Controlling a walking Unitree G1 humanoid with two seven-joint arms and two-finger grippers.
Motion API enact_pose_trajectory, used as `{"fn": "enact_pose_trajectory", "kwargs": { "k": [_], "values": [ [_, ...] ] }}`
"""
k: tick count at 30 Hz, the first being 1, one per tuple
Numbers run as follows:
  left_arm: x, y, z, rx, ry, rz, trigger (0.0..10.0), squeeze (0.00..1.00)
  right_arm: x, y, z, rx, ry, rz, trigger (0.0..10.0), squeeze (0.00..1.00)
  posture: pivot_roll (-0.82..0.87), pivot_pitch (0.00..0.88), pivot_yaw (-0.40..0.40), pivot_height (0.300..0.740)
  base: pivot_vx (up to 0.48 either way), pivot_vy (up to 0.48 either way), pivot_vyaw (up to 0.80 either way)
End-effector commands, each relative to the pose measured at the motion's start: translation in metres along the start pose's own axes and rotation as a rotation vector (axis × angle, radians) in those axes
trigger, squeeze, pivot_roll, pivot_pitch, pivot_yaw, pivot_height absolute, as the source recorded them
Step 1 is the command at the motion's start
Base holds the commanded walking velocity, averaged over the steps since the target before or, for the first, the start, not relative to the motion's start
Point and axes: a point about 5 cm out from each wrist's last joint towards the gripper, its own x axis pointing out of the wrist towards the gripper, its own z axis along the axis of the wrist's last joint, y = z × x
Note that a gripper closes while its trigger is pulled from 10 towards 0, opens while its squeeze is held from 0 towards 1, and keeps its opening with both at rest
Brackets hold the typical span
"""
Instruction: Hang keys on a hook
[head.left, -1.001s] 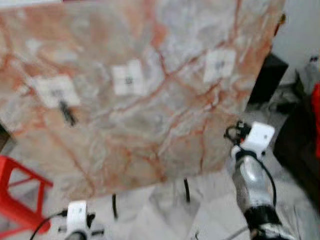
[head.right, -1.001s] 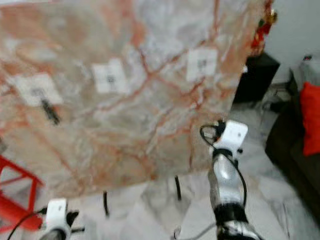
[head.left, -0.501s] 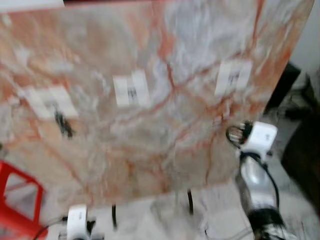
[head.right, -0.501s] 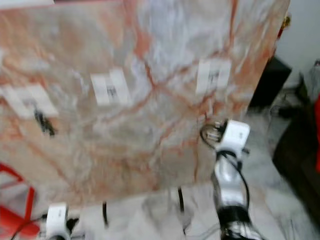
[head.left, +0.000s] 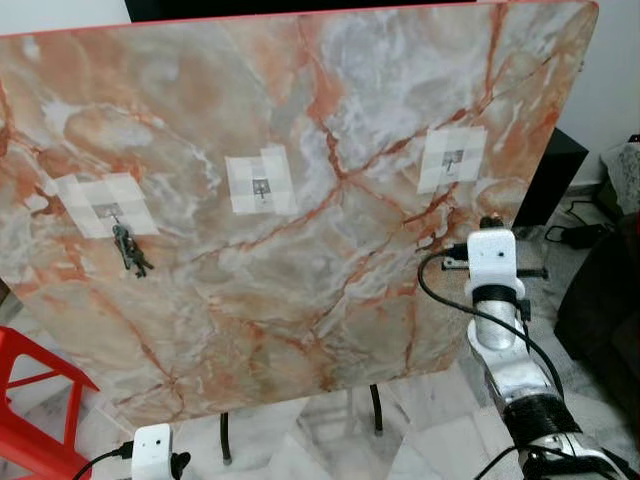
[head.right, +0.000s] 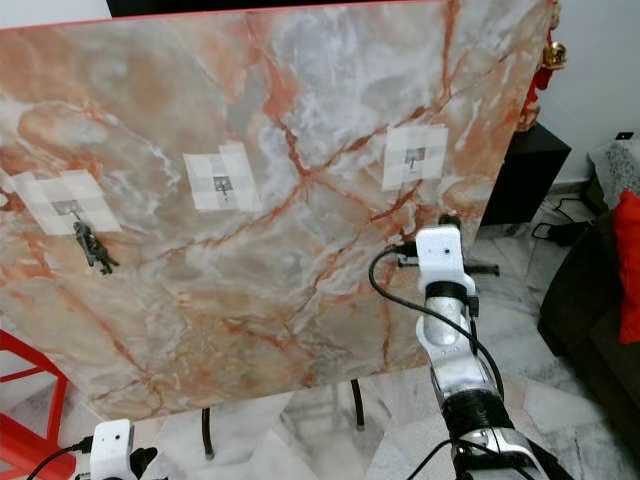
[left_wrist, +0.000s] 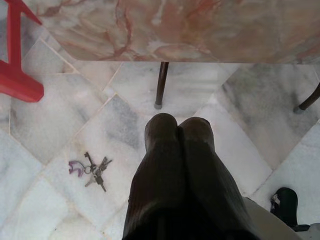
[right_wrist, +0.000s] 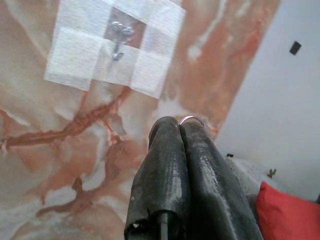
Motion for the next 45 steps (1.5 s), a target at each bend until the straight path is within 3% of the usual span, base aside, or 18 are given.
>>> {"fn": "enact_pose_trajectory", "kwargs": {
  "k": [1, 4, 8, 16, 18, 24, 28, 35, 38, 39, 45],
  "values": [
    [-0.002, -0.002, -0.008, -0.001, 0.034, 0.003, 10.0, 0.0, 0.008, 0.003, 0.009, -0.047, -0.04, 0.039, 10.0, 0.0, -0.04, 0.0, 0.016, 0.74, 0.0, 0.0, 0.0],
    [0.0, -0.009, -0.007, 0.001, 0.037, -0.003, 10.0, 0.0, 0.014, 0.008, 0.017, -0.109, -0.081, 0.082, 10.0, 0.0, -0.04, 0.0, 0.016, 0.74, 0.0, 0.0, 0.0],
    [0.002, -0.018, -0.005, 0.001, 0.037, -0.013, 10.0, 0.0, 0.017, 0.012, 0.02, -0.122, -0.087, 0.1, 10.0, 0.0, -0.03, 0.0, 0.015, 0.74, 0.0, 0.0, 0.0],
    [0.002, -0.02, -0.006, -0.005, 0.039, -0.016, 10.0, 0.0, 0.018, 0.017, 0.019, -0.177, -0.096, 0.108, 10.0, 0.0, -0.03, 0.0, 0.022, 0.74, 0.0, 0.0, 0.0],
    [0.002, -0.018, -0.006, -0.006, 0.041, -0.014, 10.0, 0.0, 0.018, 0.017, 0.018, -0.181, -0.091, 0.105, 10.0, 0.0, -0.03, 0.0, 0.022, 0.74, 0.0, 0.0, 0.0],
    [-0.006, 0.011, -0.014, -0.01, 0.047, 0.019, 10.0, 0.0, 0.025, 0.014, 0.024, -0.179, -0.101, 0.1, 10.0, 0.0, -0.02, 0.0, 0.024, 0.74, 0.0, 0.0, 0.0],
    [-0.009, 0.019, -0.016, -0.011, 0.052, 0.026, 10.0, 0.0, 0.024, 0.015, 0.023, -0.172, -0.105, 0.102, 10.0, 0.0, -0.02, 0.0, 0.025, 0.74, 0.0, 0.0, 0.0],
    [-0.013, 0.028, -0.022, -0.022, 0.073, 0.047, 10.0, 0.0, 0.0, 0.016, -0.006, -0.087, -0.036, 0.123, 10.0, 0.0, -0.02, 0.0, 0.017, 0.74, 0.0, 0.0, 0.0],
    [-0.016, 0.033, -0.026, -0.022, 0.09, 0.057, 10.0, 0.0, -0.021, 0.015, -0.029, -0.063, 0.031, 0.123, 10.0, 0.0, -0.02, 0.0, 0.014, 0.74, 0.0, 0.0, 0.0],
    [-0.018, 0.037, -0.029, -0.024, 0.1, 0.066, 10.0, 0.0, -0.034, 0.011, -0.041, -0.015, 0.062, 0.084, 10.0, 0.0, -0.02, 0.0, 0.012, 0.74, 0.0, 0.0, 0.0],
    [-0.021, 0.046, -0.032, -0.02, 0.123, 0.082, 10.0, 0.0, -0.061, 0.002, -0.057, 0.052, 0.096, 0.007, 10.0, 0.0, -0.03, 0.0, 0.01, 0.74, 0.0, 0.0, 0.0]
  ]
}}
